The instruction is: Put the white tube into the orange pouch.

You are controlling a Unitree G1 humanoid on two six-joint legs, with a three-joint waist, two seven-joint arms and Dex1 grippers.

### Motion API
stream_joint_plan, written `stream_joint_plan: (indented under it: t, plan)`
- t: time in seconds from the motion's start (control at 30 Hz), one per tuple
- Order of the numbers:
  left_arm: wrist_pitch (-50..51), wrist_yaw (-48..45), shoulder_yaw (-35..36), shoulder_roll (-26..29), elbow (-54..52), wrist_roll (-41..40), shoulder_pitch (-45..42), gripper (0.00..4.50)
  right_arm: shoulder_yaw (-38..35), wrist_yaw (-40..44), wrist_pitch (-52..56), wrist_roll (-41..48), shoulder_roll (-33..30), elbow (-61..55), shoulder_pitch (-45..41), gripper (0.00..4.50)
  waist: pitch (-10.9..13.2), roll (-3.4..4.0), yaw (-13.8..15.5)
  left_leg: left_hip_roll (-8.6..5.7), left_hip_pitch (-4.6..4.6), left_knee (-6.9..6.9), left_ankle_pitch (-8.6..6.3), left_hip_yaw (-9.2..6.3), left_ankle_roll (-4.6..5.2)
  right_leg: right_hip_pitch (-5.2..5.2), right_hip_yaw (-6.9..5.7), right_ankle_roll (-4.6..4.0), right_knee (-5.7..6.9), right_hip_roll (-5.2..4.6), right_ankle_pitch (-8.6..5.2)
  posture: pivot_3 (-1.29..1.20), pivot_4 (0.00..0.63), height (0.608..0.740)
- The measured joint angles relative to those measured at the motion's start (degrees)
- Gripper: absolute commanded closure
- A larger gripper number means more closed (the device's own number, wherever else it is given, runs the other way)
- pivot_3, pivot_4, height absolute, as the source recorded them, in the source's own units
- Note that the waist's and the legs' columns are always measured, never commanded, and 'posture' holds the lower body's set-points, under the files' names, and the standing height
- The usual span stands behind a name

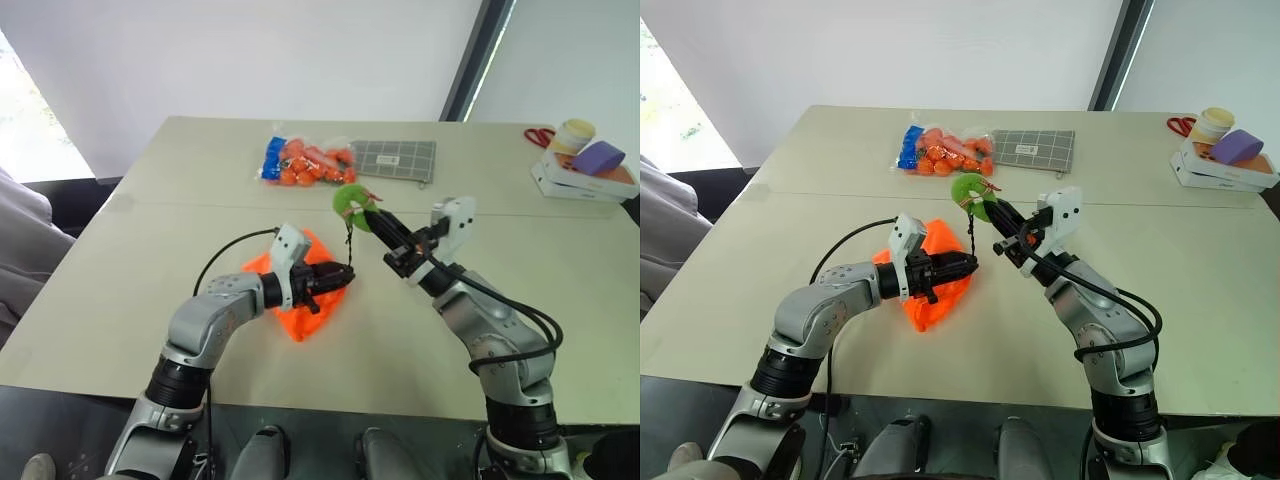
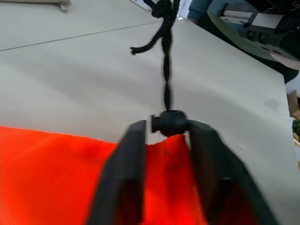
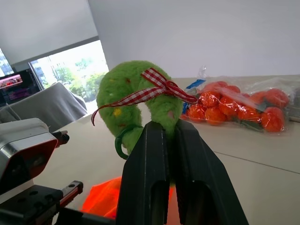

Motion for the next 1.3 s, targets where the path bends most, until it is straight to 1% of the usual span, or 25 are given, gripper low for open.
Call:
stream_joint_plan:
  t: [0.23, 0.33, 0.53, 0.67, 0.8, 0.97, 1.23, 1.3]
  plan:
    - [0.0, -0.1, 0.0, 0.3, 0.0, 0.0, 0.0, 4.34, 0.0, 0.1, -0.1, -0.1, 0.1, 0.1, 0.0, 4.5, 0.0, 0.0, 0.0, 0.0, 0.0, 0.0, 0.0, 0.0, 0.0, 0.0, 0.0, 0.0, 0.0, 0.0, 0.0, 0.0, 0.15, 0.724]
    - [-0.1, -1.0, 0.0, 1.2, 0.1, 0.0, 0.1, 4.34, 0.0, -0.1, -0.8, -0.8, 0.3, 0.2, 0.0, 4.5, 0.0, 0.0, 0.0, 0.0, 0.0, 0.0, 0.0, 0.0, 0.0, -0.01, 0.0, -0.04, 0.0, 0.0, -0.02, 0.0, 0.15, 0.724]
    - [-1.0, -6.0, -1.7, 7.1, -0.1, 0.5, 2.7, 4.34, -0.6, -3.0, -2.6, -5.2, 0.2, 4.5, -0.3, 4.5, 0.0, 0.01, 0.0, 0.0, 0.01, -0.01, 0.0, 0.01, 0.0, -0.02, 0.01, -0.08, 0.0, -0.01, -0.04, 0.0, 0.15, 0.724]
    - [-4.1, -8.2, -4.1, 11.1, -0.1, 3.5, 3.5, 4.34, -1.1, -6.2, -3.3, -9.7, -0.2, 9.2, -1.5, 4.5, 0.0, 0.01, 0.0, 0.0, 0.0, -0.01, 0.0, 0.03, 0.0, -0.03, 0.03, -0.1, -0.01, -0.01, -0.04, 0.0, 0.15, 0.724]
    - [-6.1, -9.6, -5.0, 12.9, -0.6, 5.1, 4.8, 4.34, -1.7, -8.0, -3.4, -12.0, -0.1, 11.8, -2.5, 4.5, 0.0, 0.02, 0.0, 0.0, -0.01, -0.07, 0.0, 0.04, 0.0, -0.06, 0.05, -0.1, -0.02, -0.02, -0.04, 0.0, 0.15, 0.724]
    - [-9.0, -11.4, -7.3, 16.7, -2.7, 7.8, 6.7, 4.34, -1.7, -8.8, -3.4, -13.8, -0.2, 13.7, -2.7, 4.5, 0.0, 0.04, -0.1, 0.01, 0.0, -0.08, 0.0, 0.04, 0.0, -0.06, 0.06, -0.1, -0.02, -0.02, -0.05, 0.0, 0.15, 0.724]
    - [-10.2, -11.8, -8.1, 16.9, -3.2, 8.8, 7.5, 4.34, -1.7, -9.7, -3.1, -15.6, -0.2, 15.7, -3.0, 4.5, 0.0, 0.05, 0.0, 0.0, 0.0, -0.07, 0.0, 0.04, 0.0, -0.06, 0.05, -0.1, -0.02, -0.03, -0.05, 0.0, 0.15, 0.724]
    - [-10.1, -11.8, -8.1, 16.4, -3.2, 8.7, 7.5, 3.28, -1.7, -9.5, -2.9, -15.6, -0.4, 15.7, -3.0, 4.5, 0.0, 0.05, -0.1, 0.0, 0.0, -0.07, 0.0, 0.04, 0.0, -0.06, 0.06, -0.1, -0.02, -0.02, -0.04, 0.0, 0.15, 0.724]
